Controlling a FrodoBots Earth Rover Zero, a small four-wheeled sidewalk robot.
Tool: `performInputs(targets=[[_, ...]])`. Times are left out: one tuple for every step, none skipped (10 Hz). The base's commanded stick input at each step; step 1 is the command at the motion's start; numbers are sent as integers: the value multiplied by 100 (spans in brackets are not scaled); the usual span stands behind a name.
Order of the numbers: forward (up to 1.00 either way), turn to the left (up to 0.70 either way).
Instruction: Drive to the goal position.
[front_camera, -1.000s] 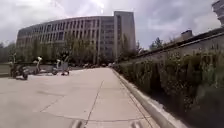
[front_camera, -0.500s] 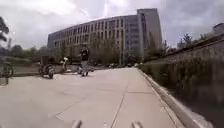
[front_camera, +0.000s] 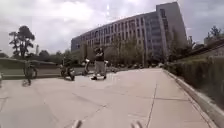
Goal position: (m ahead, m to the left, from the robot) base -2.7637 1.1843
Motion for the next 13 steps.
performInputs(targets=[[5,0],[5,0],[5,0],[5,0],[7,1],[27,14],[62,29],[85,34],[85,34],[85,34],[85,34],[85,34],[85,34]])
